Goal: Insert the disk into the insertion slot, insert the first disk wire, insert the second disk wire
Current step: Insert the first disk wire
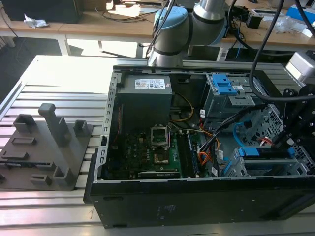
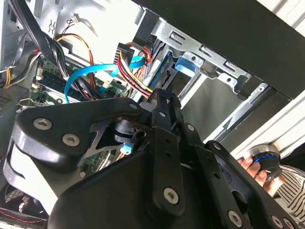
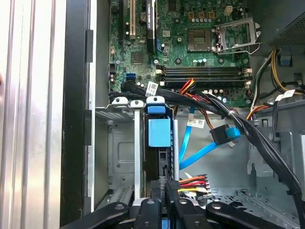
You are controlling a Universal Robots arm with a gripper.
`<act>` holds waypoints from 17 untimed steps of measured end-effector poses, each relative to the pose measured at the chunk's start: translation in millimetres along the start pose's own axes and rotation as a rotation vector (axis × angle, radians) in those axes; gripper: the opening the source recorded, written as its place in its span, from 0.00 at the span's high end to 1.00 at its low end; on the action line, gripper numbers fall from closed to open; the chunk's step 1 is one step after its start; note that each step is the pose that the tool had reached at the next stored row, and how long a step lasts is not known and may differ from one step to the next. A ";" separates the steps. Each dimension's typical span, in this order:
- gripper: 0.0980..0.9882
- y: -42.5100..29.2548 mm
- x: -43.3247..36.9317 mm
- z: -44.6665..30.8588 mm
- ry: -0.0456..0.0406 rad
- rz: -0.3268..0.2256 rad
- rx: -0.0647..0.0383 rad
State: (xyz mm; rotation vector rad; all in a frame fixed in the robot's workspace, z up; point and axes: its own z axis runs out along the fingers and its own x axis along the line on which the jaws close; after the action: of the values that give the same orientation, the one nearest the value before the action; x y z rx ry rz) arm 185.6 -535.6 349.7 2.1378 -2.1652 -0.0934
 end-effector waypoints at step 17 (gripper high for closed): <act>0.92 -5.7 -4.0 4.8 -0.0025 0.000 0.000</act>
State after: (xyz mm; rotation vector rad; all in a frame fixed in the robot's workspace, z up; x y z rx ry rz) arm 190.7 -531.8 344.2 2.1391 -2.1662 -0.0963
